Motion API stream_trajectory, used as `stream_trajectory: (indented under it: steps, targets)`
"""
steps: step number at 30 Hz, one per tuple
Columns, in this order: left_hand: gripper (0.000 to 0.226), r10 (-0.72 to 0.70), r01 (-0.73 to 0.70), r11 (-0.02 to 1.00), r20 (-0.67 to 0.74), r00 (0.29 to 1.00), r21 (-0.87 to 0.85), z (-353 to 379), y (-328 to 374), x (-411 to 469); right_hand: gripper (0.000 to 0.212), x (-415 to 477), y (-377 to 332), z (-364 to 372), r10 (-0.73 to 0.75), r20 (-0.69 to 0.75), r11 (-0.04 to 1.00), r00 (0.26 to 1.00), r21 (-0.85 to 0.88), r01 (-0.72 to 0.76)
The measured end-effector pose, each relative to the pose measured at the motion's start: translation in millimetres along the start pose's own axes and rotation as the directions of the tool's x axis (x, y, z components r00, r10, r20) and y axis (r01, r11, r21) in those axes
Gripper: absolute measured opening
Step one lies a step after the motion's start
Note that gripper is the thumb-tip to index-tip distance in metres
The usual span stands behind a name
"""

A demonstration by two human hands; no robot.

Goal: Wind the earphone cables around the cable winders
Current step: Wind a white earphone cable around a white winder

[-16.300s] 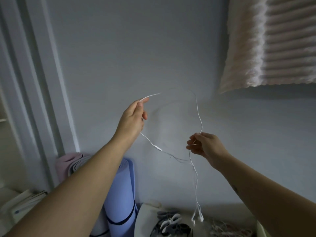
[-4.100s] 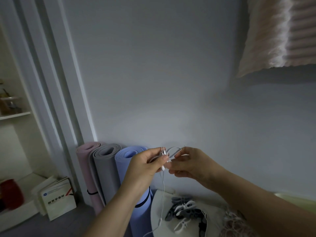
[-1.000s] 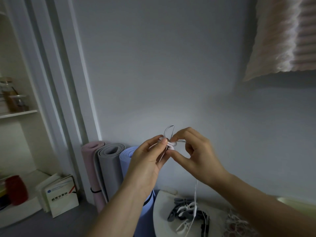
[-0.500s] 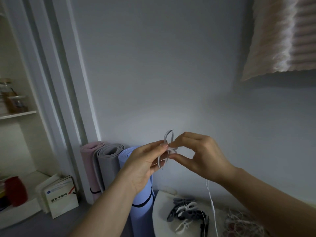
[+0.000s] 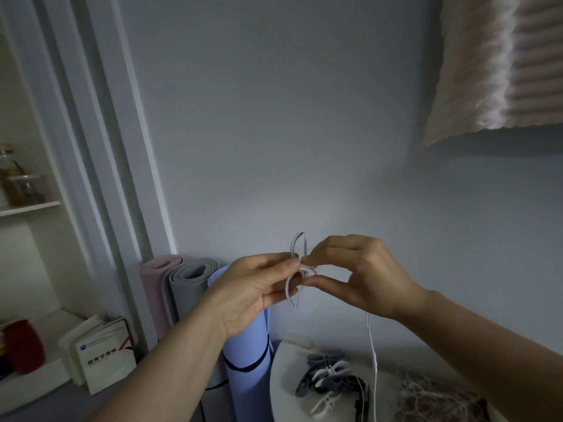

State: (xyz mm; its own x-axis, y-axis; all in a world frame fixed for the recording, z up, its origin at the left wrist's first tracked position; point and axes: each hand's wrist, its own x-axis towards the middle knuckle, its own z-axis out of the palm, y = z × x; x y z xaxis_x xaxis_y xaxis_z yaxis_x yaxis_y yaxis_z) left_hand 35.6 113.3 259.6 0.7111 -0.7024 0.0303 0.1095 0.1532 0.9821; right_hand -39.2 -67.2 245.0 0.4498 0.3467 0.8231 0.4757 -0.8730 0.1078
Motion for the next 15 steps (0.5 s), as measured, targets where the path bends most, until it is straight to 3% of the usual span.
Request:
stream_trajectory:
  steps: [4, 8, 11, 15]
  targets:
    - [0.037, 0.024, -0.023, 0.999, -0.03, 0.999, 0.033, 3.9, -3.0, -0.5, 0.029, -1.8, 1.9, 0.0, -0.006, 0.0, 1.0, 1.0, -0.019, 0.006]
    - [0.016, 0.039, -0.039, 0.999, -0.055, 0.998, 0.0, 9.1, -8.4, -2.2, 0.029, -6.2, 4.1, 3.3, 0.008, -0.046, 1.0, 0.999, -0.013, -0.009]
    - [0.016, 0.062, -0.064, 0.998, -0.061, 0.996, -0.028, 11.5, -10.6, -3.4, 0.034, -6.3, 2.1, 2.5, 0.034, -0.069, 0.999, 0.997, 0.009, -0.033]
    - [0.026, 0.099, -0.101, 0.994, -0.05, 0.994, -0.036, 11.0, -8.0, 0.6, 0.044, -10.8, 0.7, 3.2, 0.21, -0.067, 0.967, 0.975, 0.159, -0.198]
